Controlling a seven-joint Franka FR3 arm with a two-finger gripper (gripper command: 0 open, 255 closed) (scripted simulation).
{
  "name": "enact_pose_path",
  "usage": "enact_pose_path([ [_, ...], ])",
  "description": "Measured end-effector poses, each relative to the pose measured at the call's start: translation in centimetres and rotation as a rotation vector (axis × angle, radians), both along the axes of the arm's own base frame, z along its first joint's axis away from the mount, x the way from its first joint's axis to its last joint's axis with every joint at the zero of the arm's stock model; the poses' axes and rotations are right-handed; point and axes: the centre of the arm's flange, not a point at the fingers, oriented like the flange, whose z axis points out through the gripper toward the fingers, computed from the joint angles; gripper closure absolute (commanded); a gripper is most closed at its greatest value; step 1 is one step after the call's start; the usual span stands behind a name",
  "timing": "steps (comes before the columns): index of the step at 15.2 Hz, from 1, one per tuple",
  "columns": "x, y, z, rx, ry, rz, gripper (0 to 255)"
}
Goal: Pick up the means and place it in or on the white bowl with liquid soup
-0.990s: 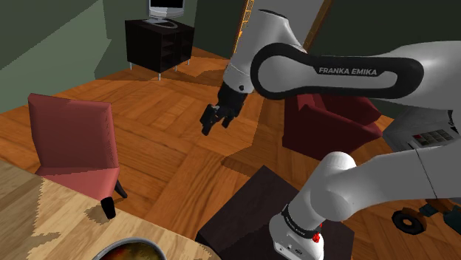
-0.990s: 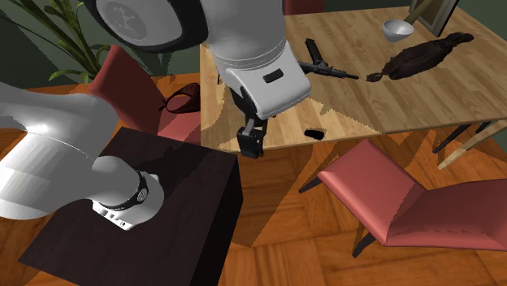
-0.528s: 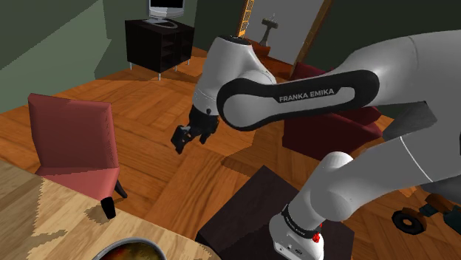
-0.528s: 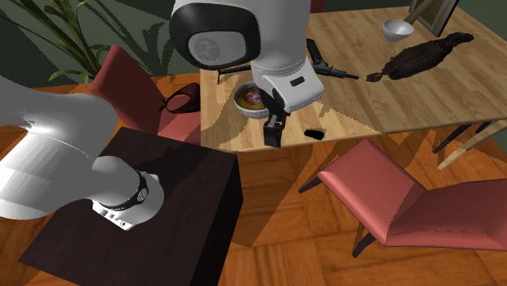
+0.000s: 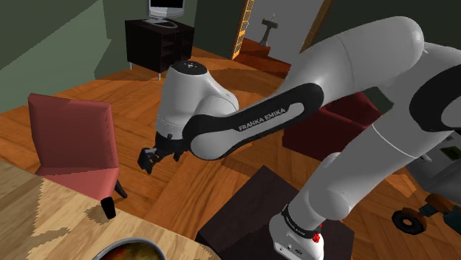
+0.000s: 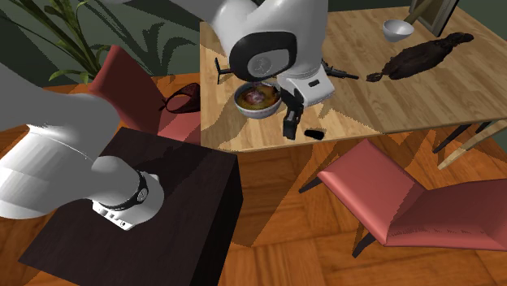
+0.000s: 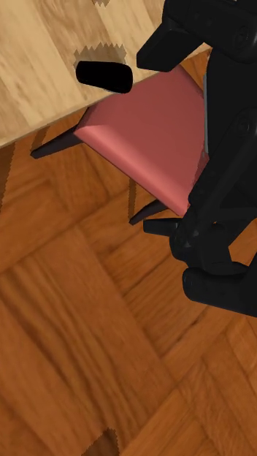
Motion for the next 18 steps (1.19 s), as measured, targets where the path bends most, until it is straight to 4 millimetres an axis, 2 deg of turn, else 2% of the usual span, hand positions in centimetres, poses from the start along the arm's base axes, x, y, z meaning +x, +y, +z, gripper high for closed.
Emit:
enact_pose_path([
  [5, 1.8, 4.5, -4.3, -0.015, -0.002, -0.015, 0],
  [13, 6.1, 12.1, -11.9, -0.039, -0.009, -0.043, 0],
  [16, 6.9, 14.3, -14.2, -0.047, -0.011, -0.052, 0],
  [18, 7.4, 14.6, -15.3, -0.050, -0.012, -0.054, 0],
])
